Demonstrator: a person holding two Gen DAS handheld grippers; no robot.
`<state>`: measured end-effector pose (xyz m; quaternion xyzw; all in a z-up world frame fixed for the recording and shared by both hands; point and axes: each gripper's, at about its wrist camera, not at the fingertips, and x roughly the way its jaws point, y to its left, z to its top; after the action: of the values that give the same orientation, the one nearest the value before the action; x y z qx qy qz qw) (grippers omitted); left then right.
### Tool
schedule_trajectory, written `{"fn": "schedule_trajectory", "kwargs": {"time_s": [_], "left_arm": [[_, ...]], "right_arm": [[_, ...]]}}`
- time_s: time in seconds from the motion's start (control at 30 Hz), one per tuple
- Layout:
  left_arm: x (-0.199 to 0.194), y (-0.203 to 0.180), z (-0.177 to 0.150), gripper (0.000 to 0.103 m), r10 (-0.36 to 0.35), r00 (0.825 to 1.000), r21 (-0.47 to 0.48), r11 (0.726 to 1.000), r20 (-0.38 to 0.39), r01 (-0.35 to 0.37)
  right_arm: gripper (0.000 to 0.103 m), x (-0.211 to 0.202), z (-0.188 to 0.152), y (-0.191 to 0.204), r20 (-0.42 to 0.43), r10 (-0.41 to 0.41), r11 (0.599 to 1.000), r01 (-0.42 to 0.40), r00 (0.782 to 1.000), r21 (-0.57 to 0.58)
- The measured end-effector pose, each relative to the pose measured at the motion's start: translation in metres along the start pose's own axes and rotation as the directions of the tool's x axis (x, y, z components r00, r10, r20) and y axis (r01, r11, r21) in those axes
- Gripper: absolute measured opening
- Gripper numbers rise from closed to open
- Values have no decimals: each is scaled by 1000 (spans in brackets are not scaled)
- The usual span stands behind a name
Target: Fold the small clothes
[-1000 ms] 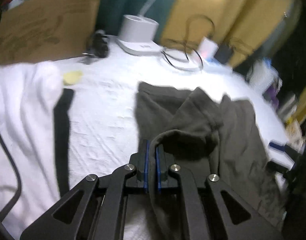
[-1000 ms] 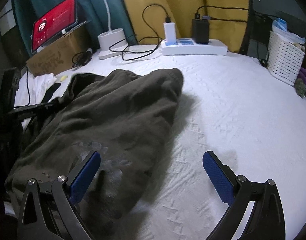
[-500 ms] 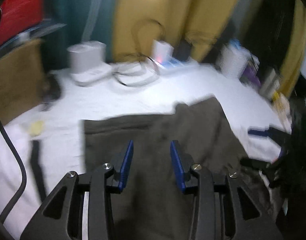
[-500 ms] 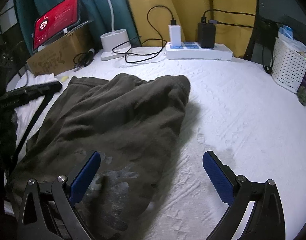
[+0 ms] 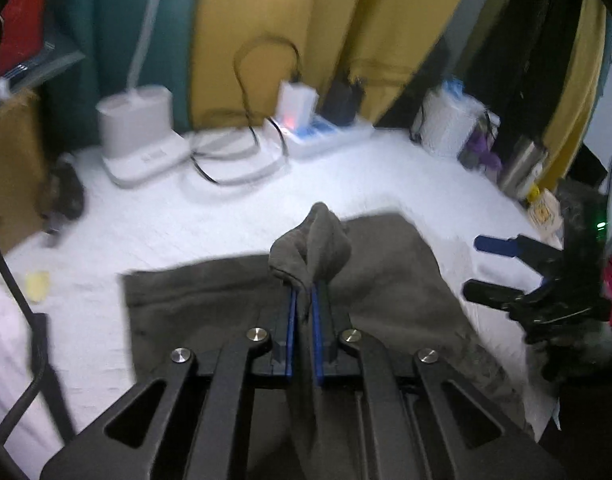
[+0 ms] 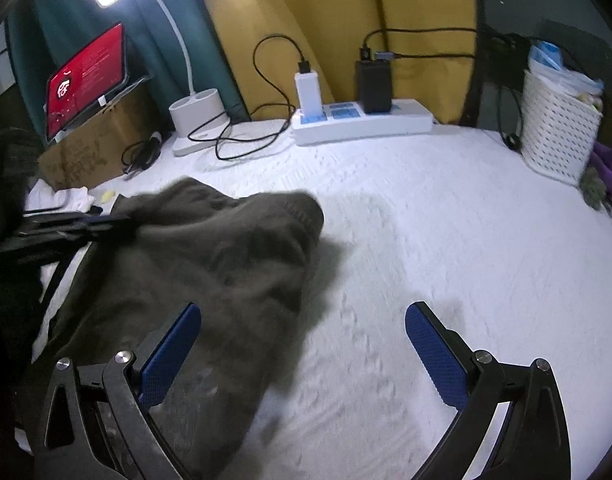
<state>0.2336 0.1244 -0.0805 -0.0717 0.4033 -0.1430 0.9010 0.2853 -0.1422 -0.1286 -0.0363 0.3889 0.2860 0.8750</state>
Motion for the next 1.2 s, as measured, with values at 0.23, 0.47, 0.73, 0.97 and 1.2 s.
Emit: {"fn": "schedule_trajectory", "kwargs": {"time_s": [0.23,0.47,0.73,0.97,1.2], "left_arm": [[-8,27,2,5,79,997,-45,996,21,-78],[18,45,-24,6,103,990,-72,991,-100,-110],[4,36,-17,9,83,992,-80,993,-94,-90],[-4,22,-31,47,42,995,-87,995,-85,-49],[10,22,-41,38,73,992,-71,994,-106,-80]], "right_arm": [[102,28,38,10,18,24,999,-23,1000,-40],[100,80,47,14,-55,-19,999,16,998,-42],[89,80,54,10,-42,7,1000,-7,999,-12],[65,63,40,13,-63,73,997,-72,995,24],[29,65,36,22,-64,137,990,-136,988,22]]}}
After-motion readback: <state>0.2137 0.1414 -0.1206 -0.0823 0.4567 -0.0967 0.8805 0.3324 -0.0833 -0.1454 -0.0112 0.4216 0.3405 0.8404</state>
